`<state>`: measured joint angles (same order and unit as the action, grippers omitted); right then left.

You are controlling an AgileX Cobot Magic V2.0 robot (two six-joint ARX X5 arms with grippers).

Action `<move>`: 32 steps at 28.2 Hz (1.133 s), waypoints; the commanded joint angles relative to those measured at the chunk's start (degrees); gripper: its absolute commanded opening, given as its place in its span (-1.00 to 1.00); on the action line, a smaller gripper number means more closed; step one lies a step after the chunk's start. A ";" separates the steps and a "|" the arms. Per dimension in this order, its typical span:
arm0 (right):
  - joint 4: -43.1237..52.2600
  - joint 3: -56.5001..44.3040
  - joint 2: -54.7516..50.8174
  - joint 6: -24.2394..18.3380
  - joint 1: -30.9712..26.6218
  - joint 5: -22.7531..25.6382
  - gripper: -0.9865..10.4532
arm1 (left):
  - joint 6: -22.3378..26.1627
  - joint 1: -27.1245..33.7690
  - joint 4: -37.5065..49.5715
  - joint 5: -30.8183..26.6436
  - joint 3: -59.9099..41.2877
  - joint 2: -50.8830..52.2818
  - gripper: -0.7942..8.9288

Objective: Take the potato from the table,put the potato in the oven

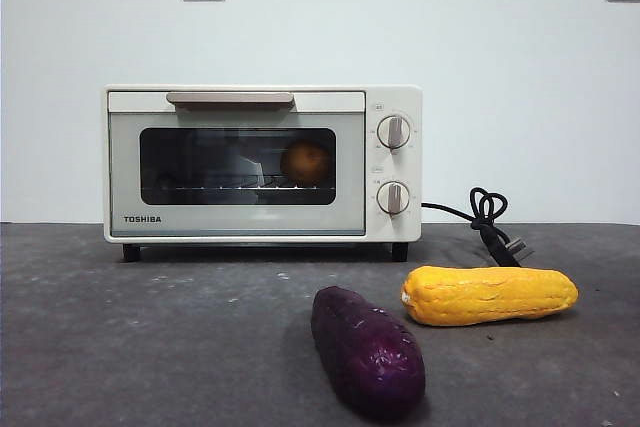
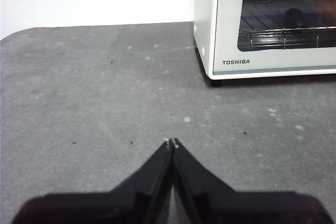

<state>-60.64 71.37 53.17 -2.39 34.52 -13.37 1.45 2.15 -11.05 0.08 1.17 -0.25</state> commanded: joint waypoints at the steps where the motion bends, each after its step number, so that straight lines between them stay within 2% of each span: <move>1: 0.11 0.07 -0.09 -0.07 0.09 0.00 -0.83 | -0.35 0.17 -0.37 0.02 -0.63 0.15 -0.84; 5: -0.04 0.07 -1.95 -0.46 -2.01 0.15 -0.83 | -0.35 0.17 -0.37 0.02 -0.63 0.15 -0.84; 7: 0.79 0.02 -4.63 -4.17 -6.47 -0.26 -0.83 | -0.35 0.17 -0.37 0.02 -0.63 0.15 -0.84; 11: 15.56 -5.25 -13.73 -4.22 -21.09 -7.87 -0.83 | -0.35 0.17 -0.35 0.02 -0.63 0.13 -0.84; 13: 23.50 -11.74 -18.69 -5.70 -26.64 -7.30 -0.83 | -0.35 0.17 -0.35 0.02 -0.63 0.13 -0.84; 15: 34.05 -20.96 -23.65 -6.25 -29.64 -7.32 -0.83 | -0.35 0.17 -0.35 0.02 -0.63 0.13 -0.84; 17: 41.11 -27.85 -27.02 -5.90 -30.67 -7.32 -0.83 | -0.35 0.17 -0.35 0.02 -0.63 0.13 -0.84; 21: 53.11 -42.07 -33.81 -2.10 -31.47 -7.04 -0.83 | -0.35 0.17 -0.35 0.02 -0.63 0.13 -0.84; 23: 56.33 -47.95 -36.63 -0.11 -31.47 -4.72 -0.83 | -0.35 0.17 -0.35 0.02 -0.63 0.15 -0.84; 27: 58.62 -57.35 -42.05 2.64 -31.47 0.33 -0.83 | -0.35 0.17 -0.35 0.00 -0.63 0.15 -0.84; 32: 58.66 -64.59 -48.09 3.41 -31.47 1.90 -0.83 | -0.35 0.17 -0.35 0.02 -0.63 0.13 -0.84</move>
<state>-2.94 7.55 5.82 -0.16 3.07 -11.77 1.45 2.15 -11.05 0.08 1.17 -0.25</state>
